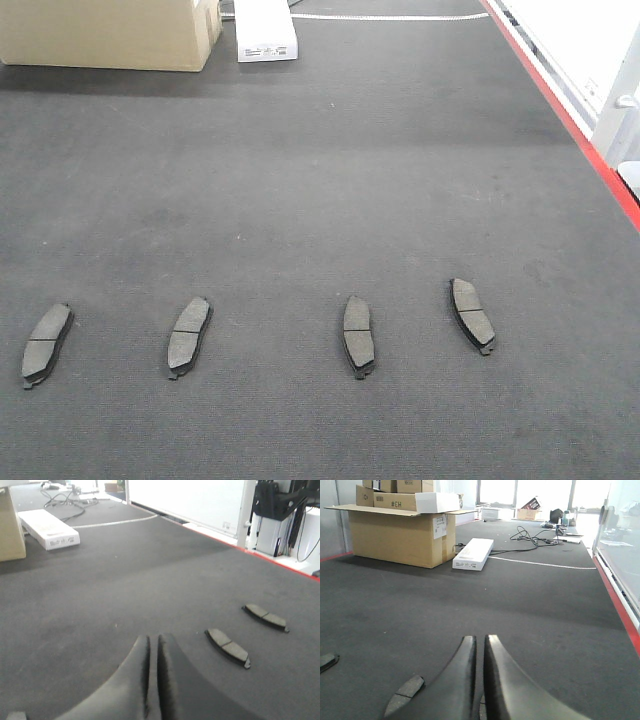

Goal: Move and align brake pads A on conveyor

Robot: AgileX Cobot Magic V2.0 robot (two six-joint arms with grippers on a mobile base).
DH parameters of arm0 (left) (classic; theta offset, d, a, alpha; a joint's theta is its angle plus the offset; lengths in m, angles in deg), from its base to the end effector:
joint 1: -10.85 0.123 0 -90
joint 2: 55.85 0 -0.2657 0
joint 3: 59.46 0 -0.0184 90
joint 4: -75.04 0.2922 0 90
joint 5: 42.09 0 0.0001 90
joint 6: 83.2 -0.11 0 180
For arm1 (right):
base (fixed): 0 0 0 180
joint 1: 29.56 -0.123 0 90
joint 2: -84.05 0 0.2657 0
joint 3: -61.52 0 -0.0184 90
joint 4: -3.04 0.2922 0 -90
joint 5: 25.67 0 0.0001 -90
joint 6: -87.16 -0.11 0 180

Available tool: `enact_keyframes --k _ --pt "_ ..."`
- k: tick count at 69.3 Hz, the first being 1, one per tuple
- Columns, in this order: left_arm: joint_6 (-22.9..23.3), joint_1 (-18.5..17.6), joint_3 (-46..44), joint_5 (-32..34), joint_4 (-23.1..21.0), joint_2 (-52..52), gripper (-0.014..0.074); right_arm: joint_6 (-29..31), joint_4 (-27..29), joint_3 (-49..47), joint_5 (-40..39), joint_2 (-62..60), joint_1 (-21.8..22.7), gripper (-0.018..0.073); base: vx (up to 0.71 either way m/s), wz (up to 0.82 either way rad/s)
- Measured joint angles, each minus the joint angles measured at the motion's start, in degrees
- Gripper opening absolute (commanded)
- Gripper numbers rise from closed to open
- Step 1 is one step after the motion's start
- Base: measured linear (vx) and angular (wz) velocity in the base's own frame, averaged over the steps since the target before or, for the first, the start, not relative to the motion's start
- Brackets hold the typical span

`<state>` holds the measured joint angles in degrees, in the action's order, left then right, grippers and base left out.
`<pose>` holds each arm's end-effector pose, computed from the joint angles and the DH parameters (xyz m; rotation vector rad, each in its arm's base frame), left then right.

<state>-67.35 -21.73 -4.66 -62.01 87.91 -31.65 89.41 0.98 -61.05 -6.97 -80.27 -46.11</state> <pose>0.1304 -0.0734 0.2895 0.3769 1.6933 -0.4032 0.1234 0.0353 0.2938 -0.2801 1.5798 0.1580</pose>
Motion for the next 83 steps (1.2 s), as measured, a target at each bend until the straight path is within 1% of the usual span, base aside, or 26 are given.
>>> enact_keyframes --k 44,50,54,58,67,69,74,78,83 --pt "0.00 0.00 0.04 0.93 0.00 0.00 -0.0006 -0.05 0.29 0.00 0.05 0.00 0.00 -0.0009 0.00 0.00" --pt "0.00 0.28 1.27 1.34 -0.16 -0.39 -0.0006 -0.05 0.29 0.00 0.05 0.00 0.00 -0.0009 0.00 0.00" --pt "0.00 2.15 2.77 1.91 -1.40 -0.65 -0.0006 -0.05 0.29 0.02 0.12 0.00 0.00 -0.0009 0.00 0.00" --pt "0.00 5.78 4.30 2.62 -2.95 -0.65 -0.0006 -0.05 0.29 0.02 0.12 0.00 0.00 -0.0010 0.00 0.00" --pt "0.00 16.20 8.51 5.36 -6.78 -0.65 -0.0006 -0.05 0.29 0.02 0.17 0.00 0.00 -0.0010 0.00 0.00" --pt "0.00 17.99 9.27 6.14 -7.05 -0.65 -0.0006 -0.05 0.29 0.02 0.17 0.00 0.00 -0.0010 0.00 0.00" --pt "0.00 22.79 12.76 10.57 -7.31 -0.65 -0.0006 -0.05 0.29 0.02 0.17 0.00 0.00 -0.0010 0.00 0.00" --pt "-0.21 25.82 15.77 14.03 -7.31 -0.94 -0.0006 -0.05 0.29 0.02 0.17 0.00 0.00 -0.0010 0.00 0.00" --pt "-0.90 29.03 18.66 16.86 -7.25 -2.82 -0.0006 -0.05 0.29 0.02 0.17 0.00 0.00 -0.0010 0.00 0.00"
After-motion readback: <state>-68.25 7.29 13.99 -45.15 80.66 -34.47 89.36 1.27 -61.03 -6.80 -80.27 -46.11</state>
